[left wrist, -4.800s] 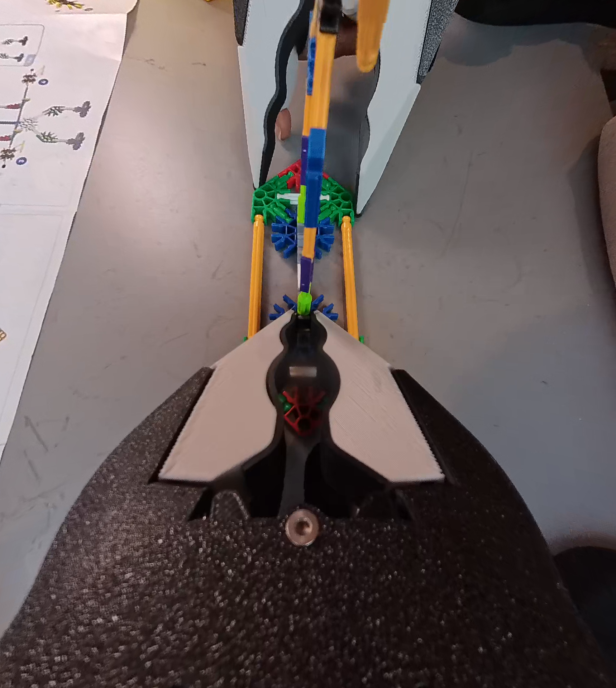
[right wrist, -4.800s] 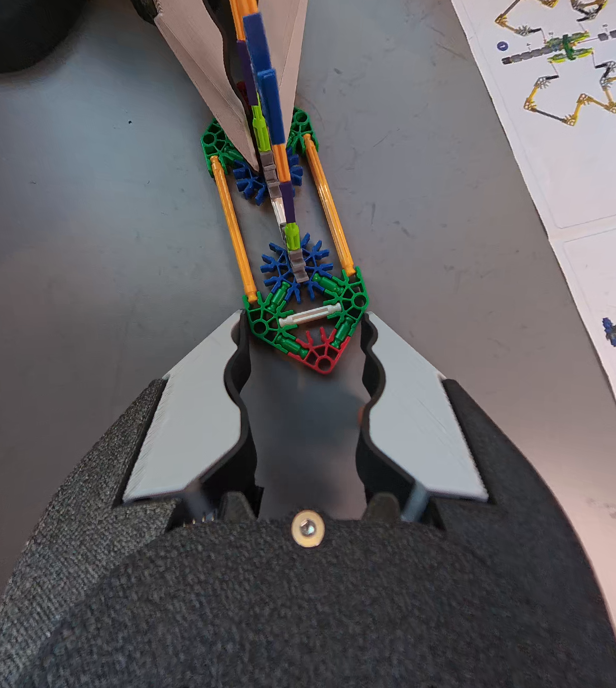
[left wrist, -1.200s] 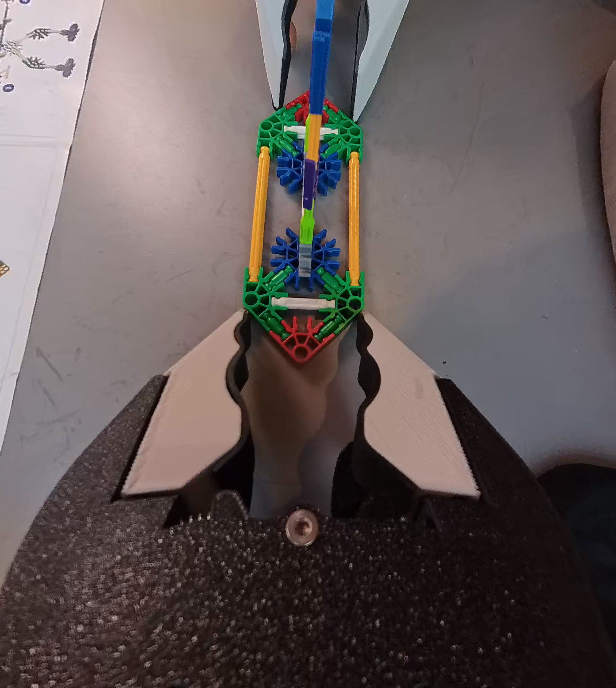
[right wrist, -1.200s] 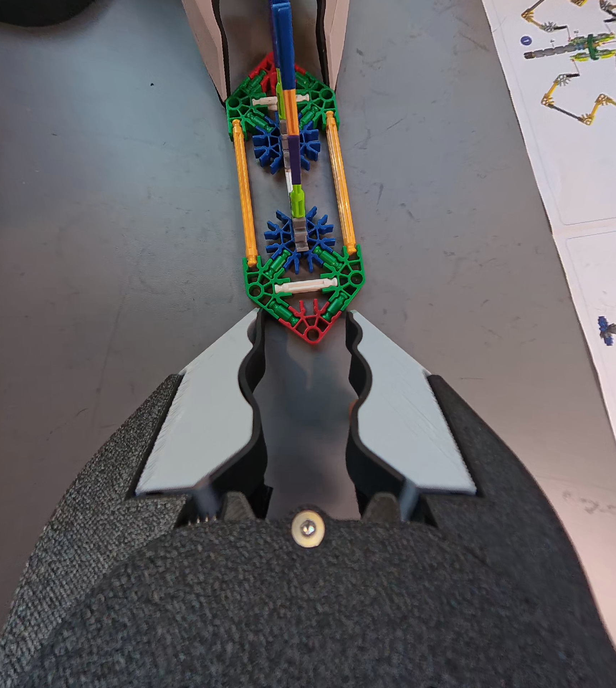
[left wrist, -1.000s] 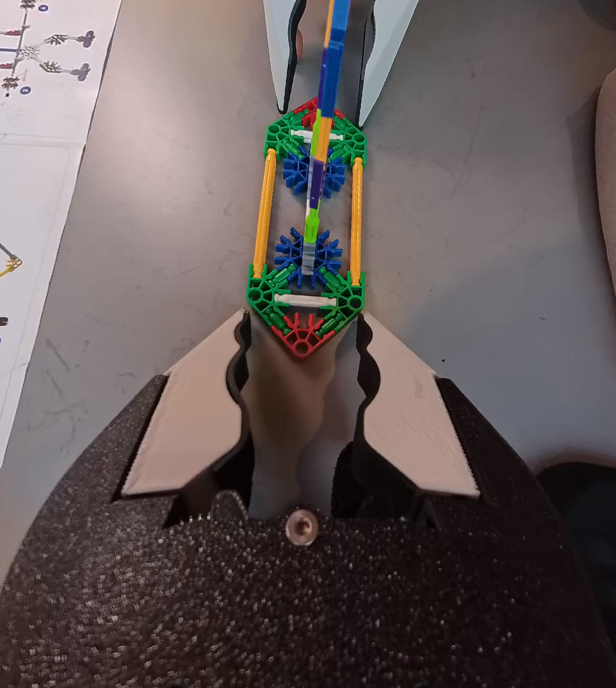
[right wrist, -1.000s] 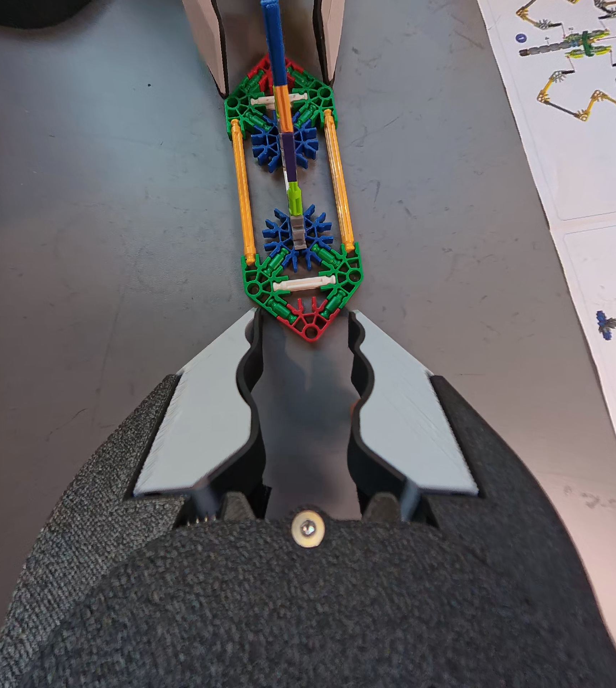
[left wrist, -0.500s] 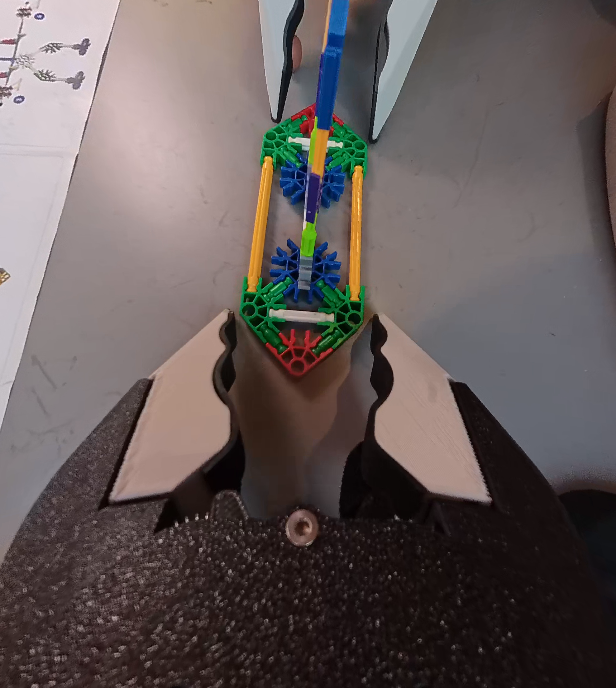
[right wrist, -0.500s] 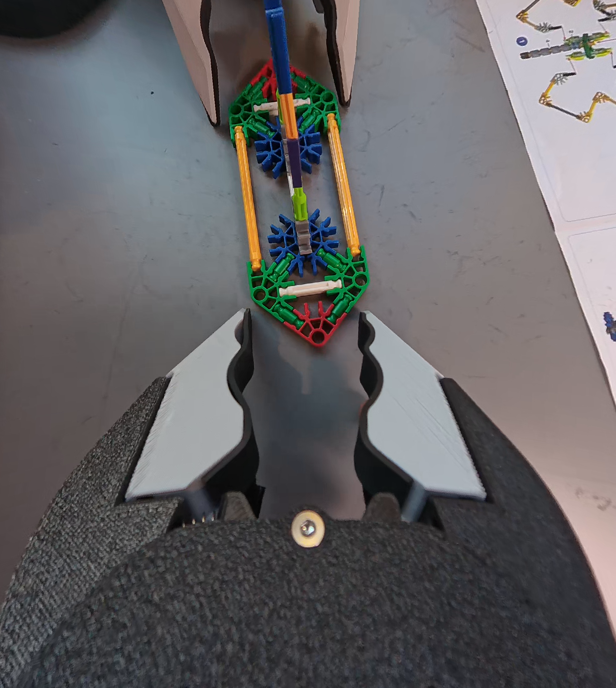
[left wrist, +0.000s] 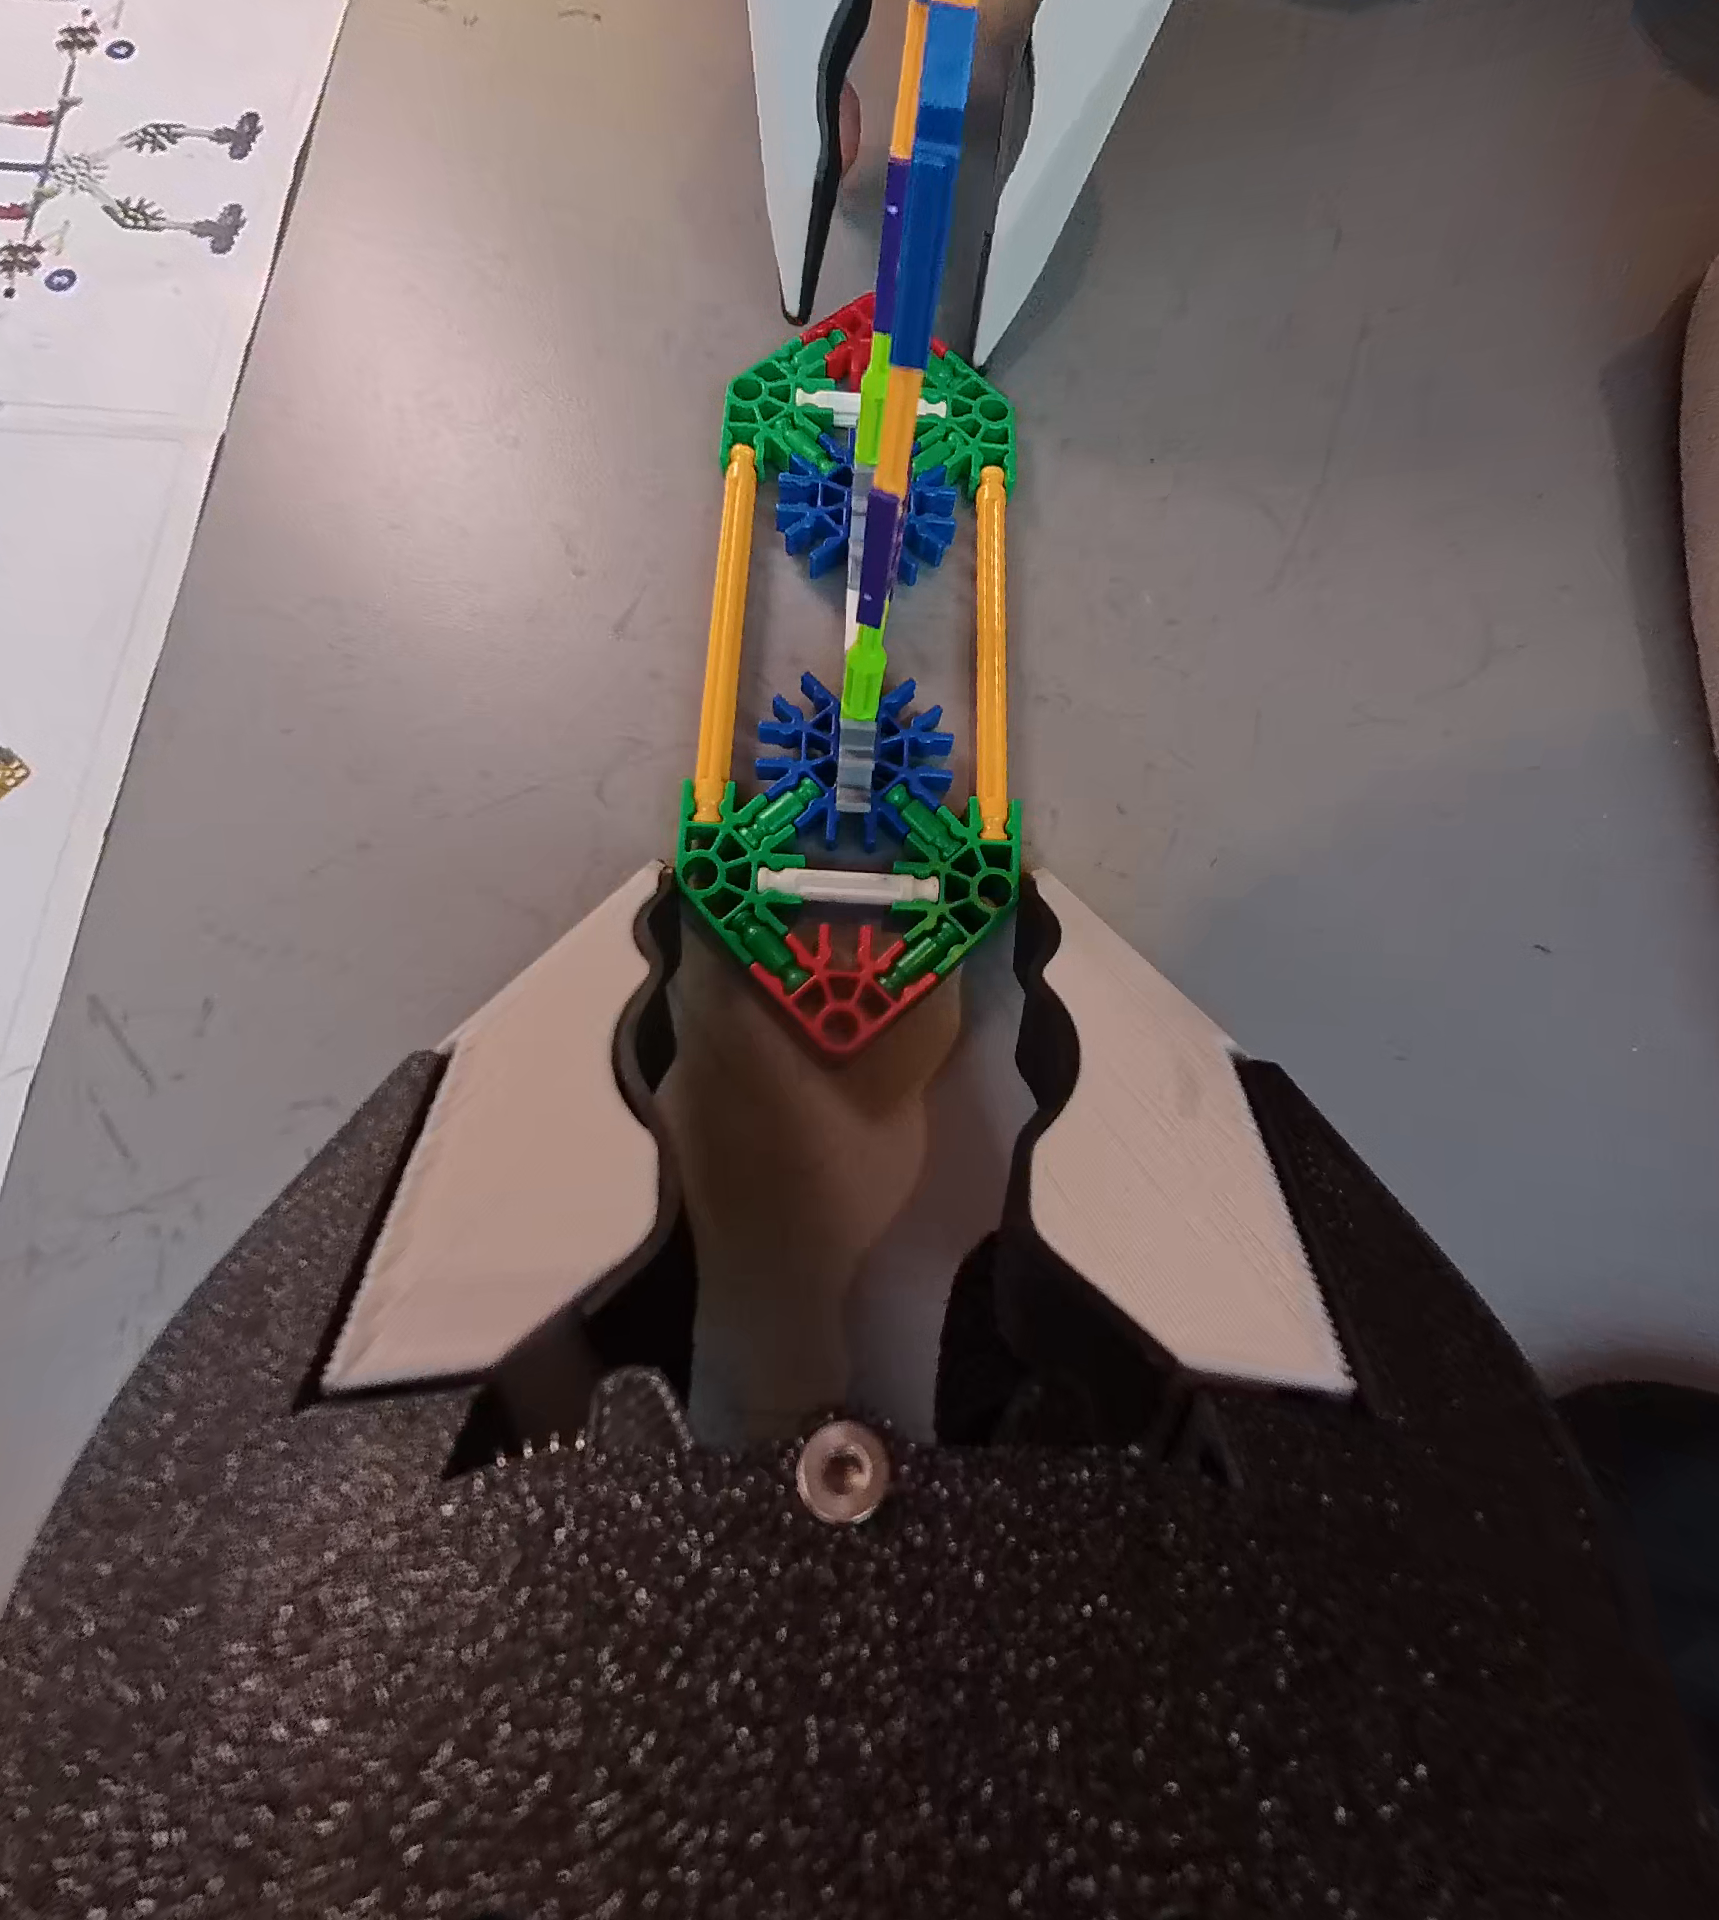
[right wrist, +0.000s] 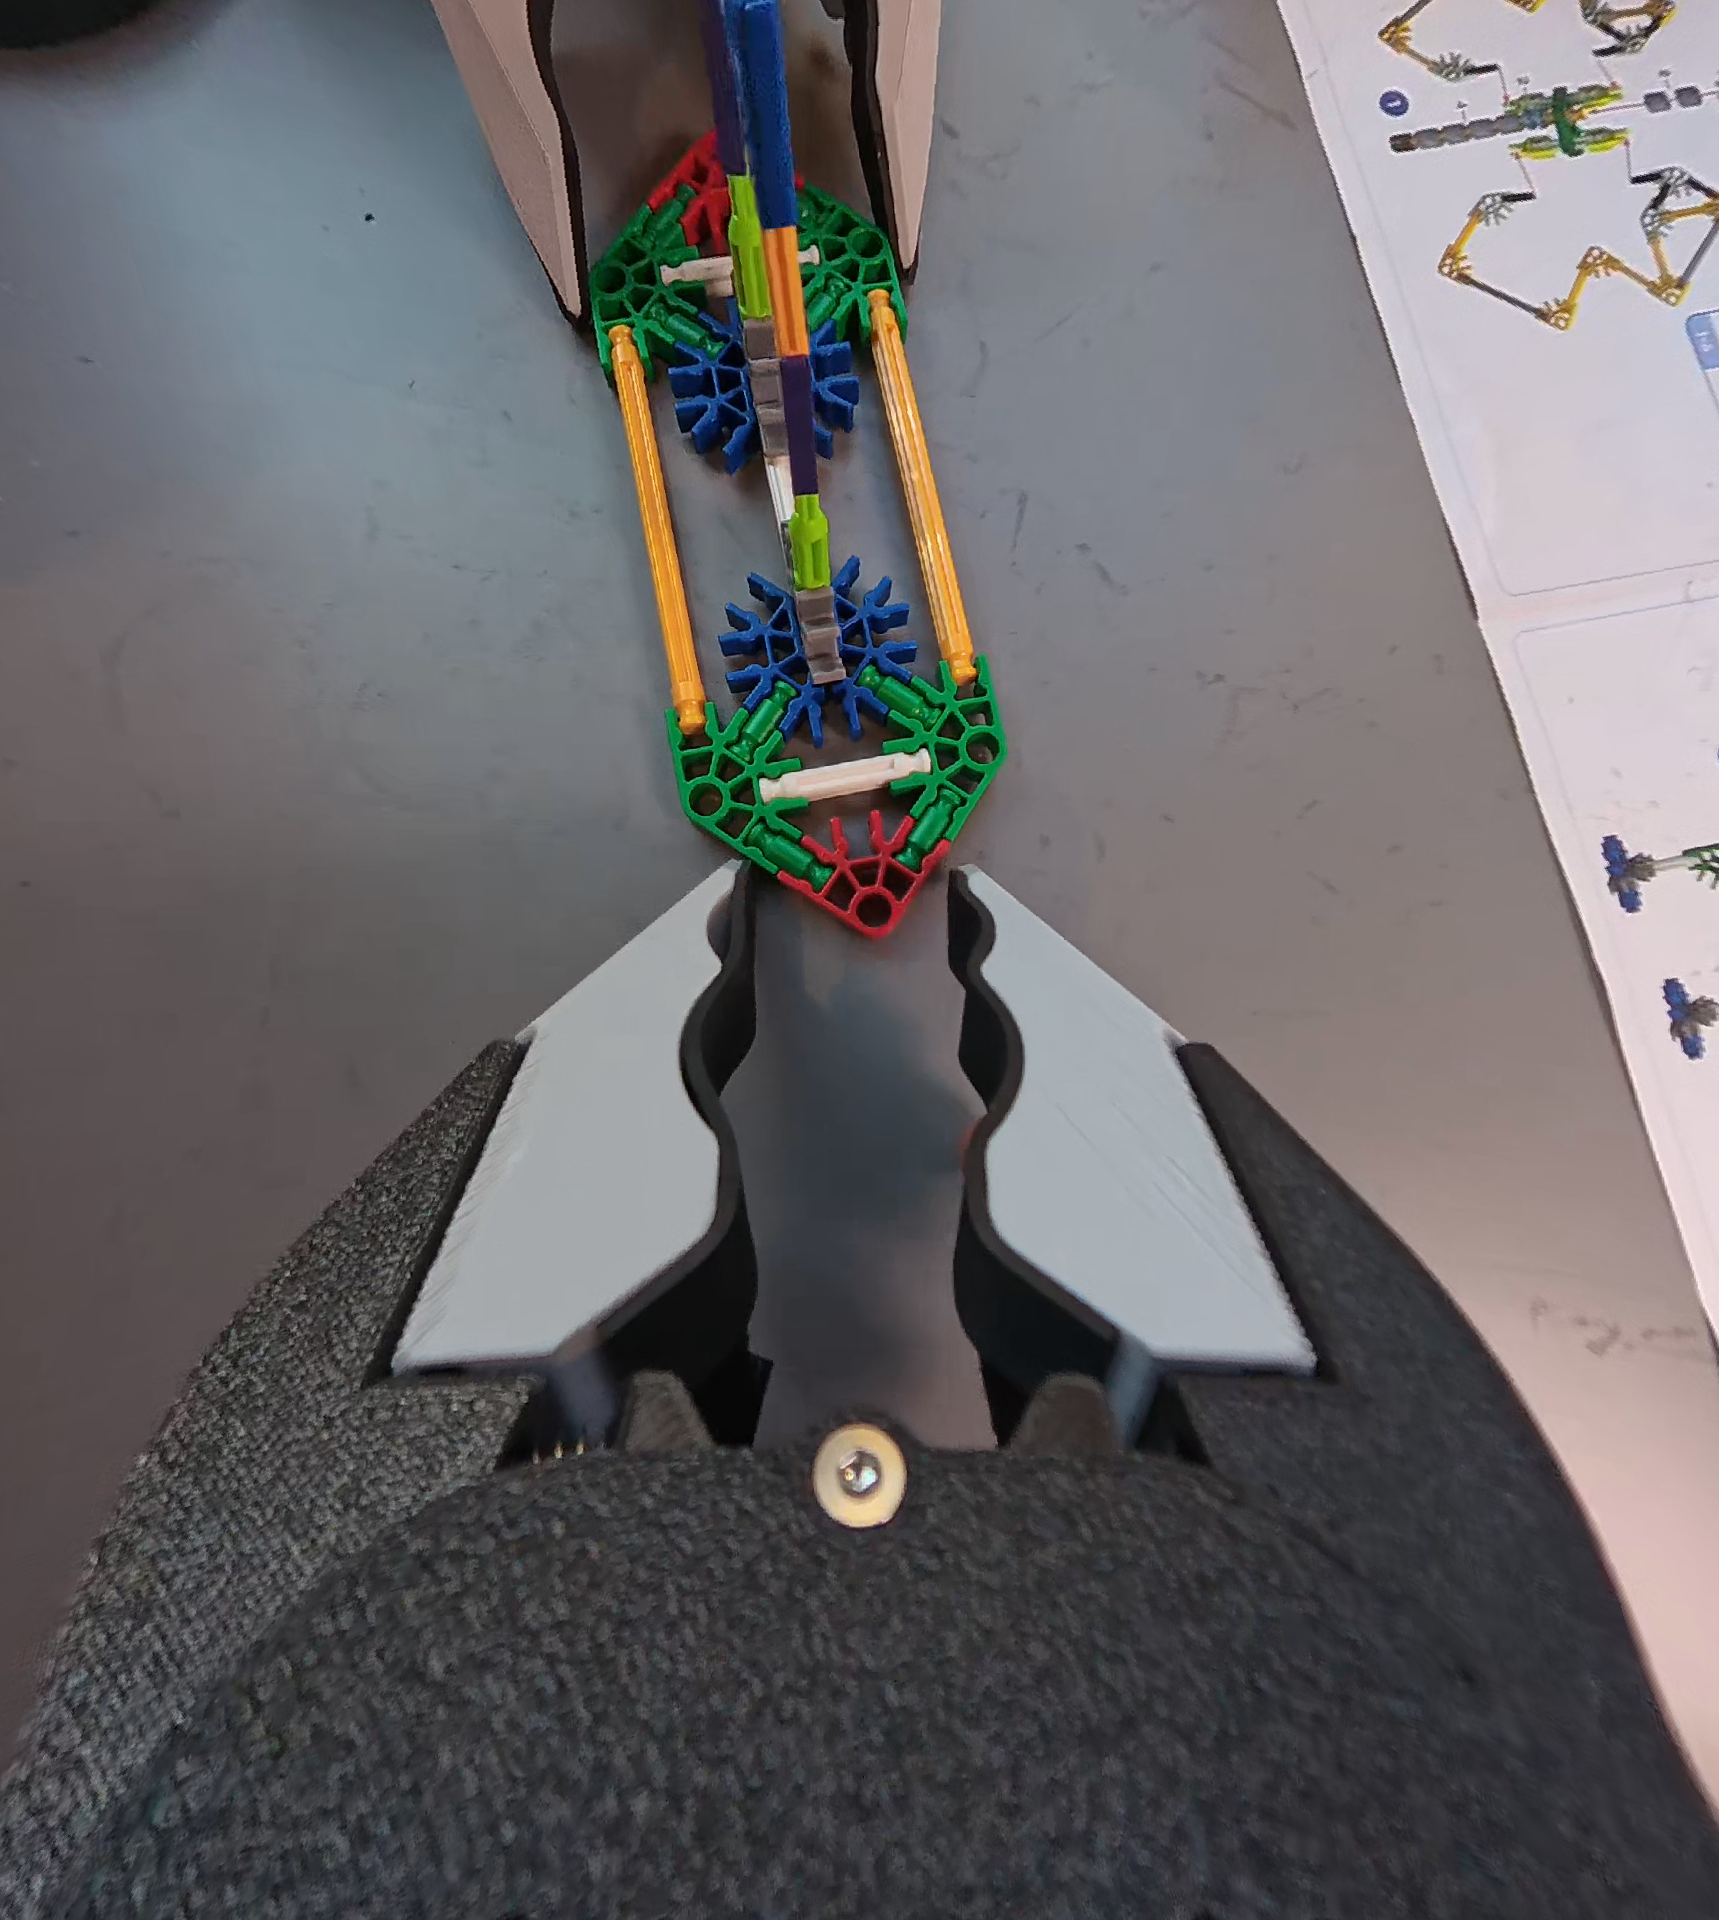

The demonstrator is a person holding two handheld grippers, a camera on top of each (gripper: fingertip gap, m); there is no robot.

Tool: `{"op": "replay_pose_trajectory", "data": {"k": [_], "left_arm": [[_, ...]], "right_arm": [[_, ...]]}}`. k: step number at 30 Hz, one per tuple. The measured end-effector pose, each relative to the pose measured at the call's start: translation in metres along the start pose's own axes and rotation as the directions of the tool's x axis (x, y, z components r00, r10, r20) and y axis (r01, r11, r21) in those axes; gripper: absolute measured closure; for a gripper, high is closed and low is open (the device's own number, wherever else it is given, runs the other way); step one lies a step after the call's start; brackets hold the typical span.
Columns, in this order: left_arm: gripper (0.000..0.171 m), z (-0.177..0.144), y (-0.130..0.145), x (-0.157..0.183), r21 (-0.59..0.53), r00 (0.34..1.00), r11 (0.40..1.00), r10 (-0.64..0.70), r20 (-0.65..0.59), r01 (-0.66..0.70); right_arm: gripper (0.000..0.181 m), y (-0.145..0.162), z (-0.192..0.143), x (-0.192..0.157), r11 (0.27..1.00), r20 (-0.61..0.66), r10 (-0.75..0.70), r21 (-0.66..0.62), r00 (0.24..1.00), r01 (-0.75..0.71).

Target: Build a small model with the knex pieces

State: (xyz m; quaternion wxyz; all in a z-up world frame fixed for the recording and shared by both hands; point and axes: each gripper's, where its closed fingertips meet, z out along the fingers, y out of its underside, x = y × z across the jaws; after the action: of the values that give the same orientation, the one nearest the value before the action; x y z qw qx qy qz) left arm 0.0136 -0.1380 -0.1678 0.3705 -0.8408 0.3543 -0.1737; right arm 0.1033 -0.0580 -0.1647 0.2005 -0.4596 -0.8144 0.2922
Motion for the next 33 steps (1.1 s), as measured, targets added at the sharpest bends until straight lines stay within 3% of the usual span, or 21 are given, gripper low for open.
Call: {"op": "replay_pose_trajectory", "data": {"k": [3,7,10,12,27,33], "left_arm": [[0.107,0.0,0.0,0.0,-0.001,1.0,1.0,0.005,0.003,-0.005],[0.107,0.0,0.0,0.0,0.001,1.0,1.0,0.005,0.004,-0.005],[0.107,0.001,0.0,0.0,0.001,1.0,1.0,0.005,0.004,-0.005],[0.107,0.0,0.0,0.0,0.001,1.0,1.0,0.004,0.006,-0.004],[0.107,-0.003,0.003,0.0,0.002,1.0,1.0,0.002,-0.014,-0.002],[0.107,-0.003,0.002,0.0,0.008,1.0,1.0,-0.006,-0.014,0.006]], "right_arm": [[0.137,-0.007,-0.003,0.0,0.999,0.003,0.018,0.028,1.0,-0.018],[0.134,-0.017,-0.003,0.01,0.983,0.009,0.166,0.075,0.986,-0.166],[0.145,-0.019,0.01,0.011,0.967,0.022,0.245,0.058,0.969,-0.246],[0.152,-0.016,0.013,0.011,0.982,-0.015,0.19,0.015,0.982,-0.189],[0.156,0.016,-0.01,0.022,0.978,-0.025,0.177,-0.107,0.984,-0.179],[0.154,0.028,-0.023,0.036,0.982,-0.119,0.136,-0.113,0.984,-0.15]]}}
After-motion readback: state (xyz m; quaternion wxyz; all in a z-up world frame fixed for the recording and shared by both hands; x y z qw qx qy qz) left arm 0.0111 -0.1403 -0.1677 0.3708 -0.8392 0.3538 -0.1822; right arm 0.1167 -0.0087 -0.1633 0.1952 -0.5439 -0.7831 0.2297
